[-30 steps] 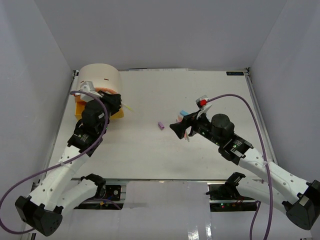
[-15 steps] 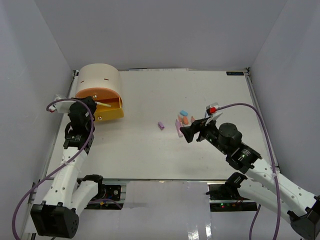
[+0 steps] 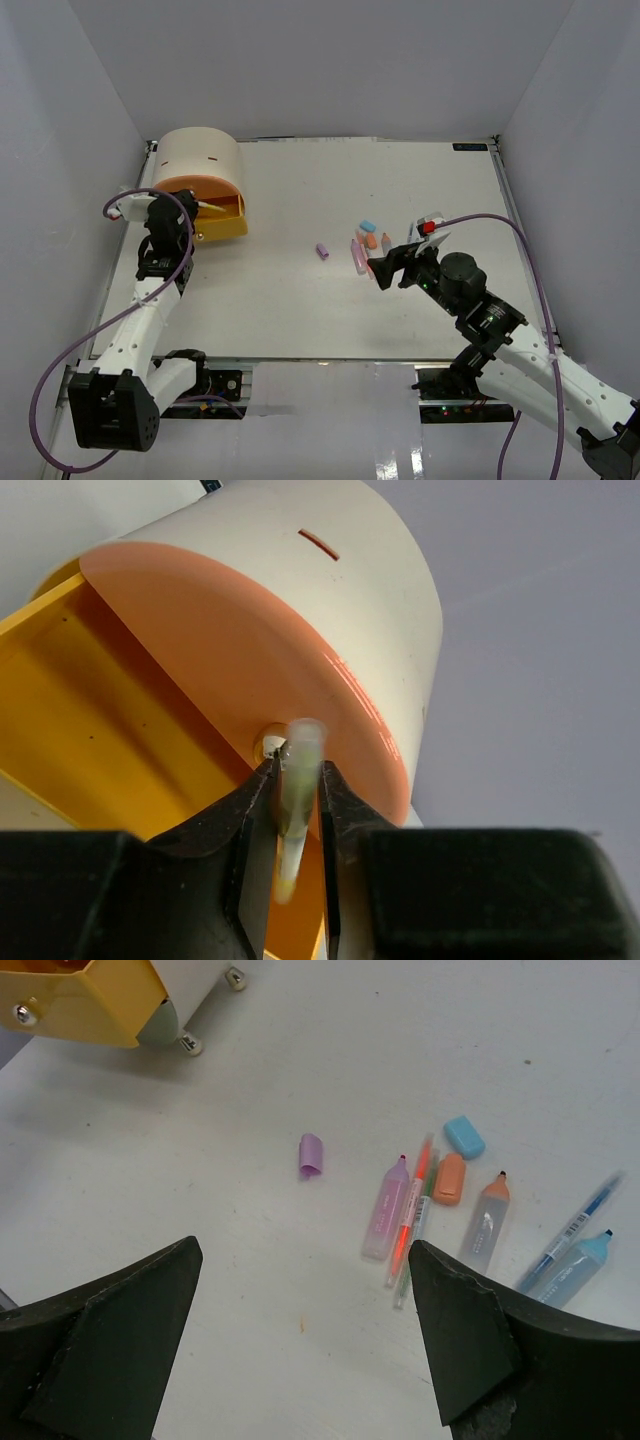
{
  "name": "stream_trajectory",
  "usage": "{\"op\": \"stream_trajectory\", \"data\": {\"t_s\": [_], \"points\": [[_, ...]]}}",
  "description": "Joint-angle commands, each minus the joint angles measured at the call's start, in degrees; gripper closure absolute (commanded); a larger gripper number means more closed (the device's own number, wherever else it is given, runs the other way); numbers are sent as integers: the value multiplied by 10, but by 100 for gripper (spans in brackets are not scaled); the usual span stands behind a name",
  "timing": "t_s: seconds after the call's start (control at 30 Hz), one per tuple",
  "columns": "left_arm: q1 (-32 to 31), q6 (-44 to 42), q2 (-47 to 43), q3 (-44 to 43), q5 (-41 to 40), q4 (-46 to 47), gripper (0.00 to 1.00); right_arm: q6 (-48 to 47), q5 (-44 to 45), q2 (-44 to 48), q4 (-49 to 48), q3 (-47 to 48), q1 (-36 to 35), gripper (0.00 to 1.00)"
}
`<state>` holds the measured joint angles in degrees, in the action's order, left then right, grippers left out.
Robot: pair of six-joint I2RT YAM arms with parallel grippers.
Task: Sort the stationery into containers
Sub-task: Place the pen in the storage box, then pick up the pen from the center of the board.
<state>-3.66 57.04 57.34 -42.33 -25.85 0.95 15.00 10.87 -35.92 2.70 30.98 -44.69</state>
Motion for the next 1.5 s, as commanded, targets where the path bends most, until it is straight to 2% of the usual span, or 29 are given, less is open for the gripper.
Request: {"op": "stream_trajectory", "data": {"t_s": [0.0,0.17,0.23,0.33,0.37,0.53,0.63,0.67,0.87,1.07,1.27,1.47], "points": [[4,3,7,9,9,17,68,-10,27,8,-1,-1,1,10],[5,-8,24,7,10,7,52,-6,59,3,18,3,1,10],[6,-13,30,2,6,-2,51,-4,82,-1,34,11,1,10],[11,-24,37,-8,0,-27,43,-1,110,-13,49,21,2,10],[15,-27,37,-13,-1,-36,36,-2,115,-18,54,22,2,10],[29,-61,36,-23,-9,-53,19,2,157,-41,73,39,2,10],[36,-80,38,-32,-6,-60,15,3,173,-61,85,51,5,10],[60,-86,39,-35,-3,-62,14,4,179,-72,88,56,5,10],[73,-144,44,-66,12,-74,5,12,197,-135,121,92,33,10],[74,-208,38,-97,26,-103,2,26,157,-207,144,130,125,7],[74,-299,-12,-110,145,-172,2,31,102,-304,158,170,199,0],[71,-334,-99,-56,274,-227,2,25,83,-410,158,223,223,15]]}}
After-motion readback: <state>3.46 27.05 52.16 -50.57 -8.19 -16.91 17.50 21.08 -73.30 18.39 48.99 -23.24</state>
